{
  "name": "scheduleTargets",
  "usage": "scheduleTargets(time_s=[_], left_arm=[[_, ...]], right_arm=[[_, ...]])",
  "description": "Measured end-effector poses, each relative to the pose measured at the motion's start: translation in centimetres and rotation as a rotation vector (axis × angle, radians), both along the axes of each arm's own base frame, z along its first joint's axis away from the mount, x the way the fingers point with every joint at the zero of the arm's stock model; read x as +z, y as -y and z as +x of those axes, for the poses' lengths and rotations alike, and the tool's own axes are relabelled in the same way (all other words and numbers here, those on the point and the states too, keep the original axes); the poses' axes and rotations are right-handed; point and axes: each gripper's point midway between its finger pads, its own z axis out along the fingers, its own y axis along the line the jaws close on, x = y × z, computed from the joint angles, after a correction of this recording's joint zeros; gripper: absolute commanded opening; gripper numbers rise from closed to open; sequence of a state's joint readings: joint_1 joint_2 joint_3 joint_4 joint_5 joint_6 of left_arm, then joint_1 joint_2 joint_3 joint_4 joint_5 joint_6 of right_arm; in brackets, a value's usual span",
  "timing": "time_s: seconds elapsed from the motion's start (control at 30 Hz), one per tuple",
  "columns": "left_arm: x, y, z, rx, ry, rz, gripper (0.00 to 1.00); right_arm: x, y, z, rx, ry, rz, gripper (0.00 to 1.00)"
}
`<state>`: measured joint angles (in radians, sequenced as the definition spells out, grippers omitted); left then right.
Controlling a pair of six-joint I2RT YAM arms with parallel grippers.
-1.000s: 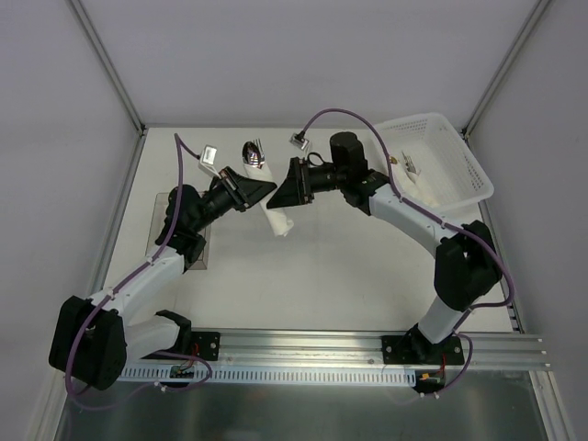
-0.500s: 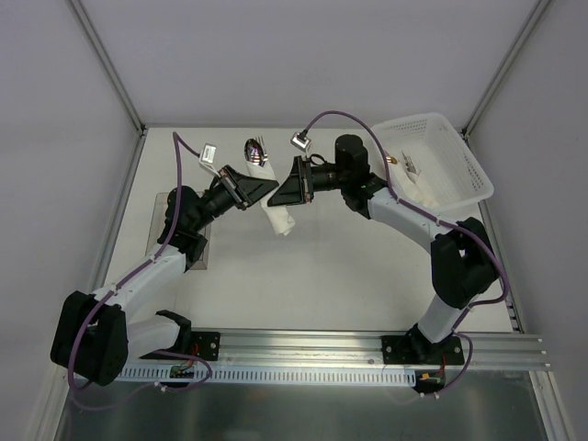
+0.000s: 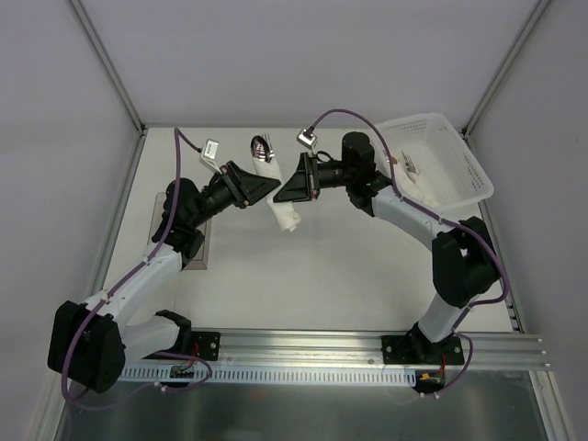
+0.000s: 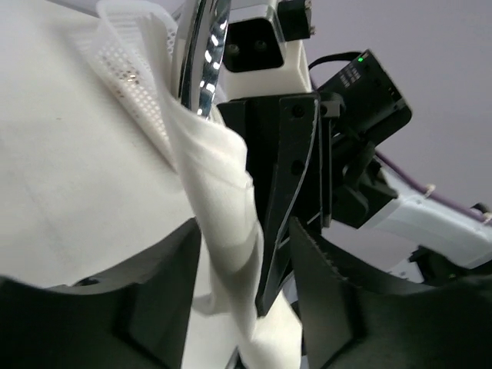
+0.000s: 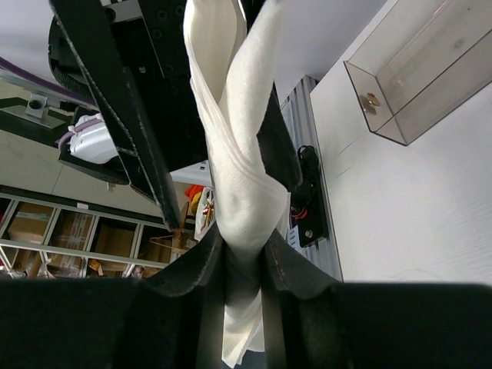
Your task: Place the utensils on the paper napkin and roll it up
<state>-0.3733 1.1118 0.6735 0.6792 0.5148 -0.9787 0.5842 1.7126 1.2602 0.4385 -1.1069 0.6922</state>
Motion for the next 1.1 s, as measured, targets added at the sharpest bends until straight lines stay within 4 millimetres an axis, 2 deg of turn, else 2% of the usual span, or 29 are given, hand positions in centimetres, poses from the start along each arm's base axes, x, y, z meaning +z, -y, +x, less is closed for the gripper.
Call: scheduleTargets(time_s=[0.07,0.3,0.43,0.67,0.93,1.1], left_arm=[[0.0,-0.2,-0.1,0.007,0.002,0.033,0.61],[0.0,-0.9,-0.5,0.035,0.020,0.115,0.62],[-0.5,-0.8,-0.7,0.026,0.016,0.115,0.68],[-1.7,0.6,-0.7,-0.047,-0.018,0.084,0.82],[-0.3,2.5,-1.8,-0.149,0.030,-0.007,0.80],[0.8,3.4,-2.7,-0.194,0.068,-0.047,0.76]], right_arm=[[-0.1,0.7,0.5,-0.006,-0.003,0.002,0.00],[-0.7,4.6,3.0,-0.058,-0.036,-0.001,0.00],[0.2,5.9,2.9,-0.067,-0.027,0.010,0.00],[2.6,6.1,0.6,-0.006,0.018,0.048,0.00],[3.1,6.3,-0.2,0.024,-0.047,0.085,0.00],[3.8,5.9,0.3,0.045,-0.098,0.137,0.00]])
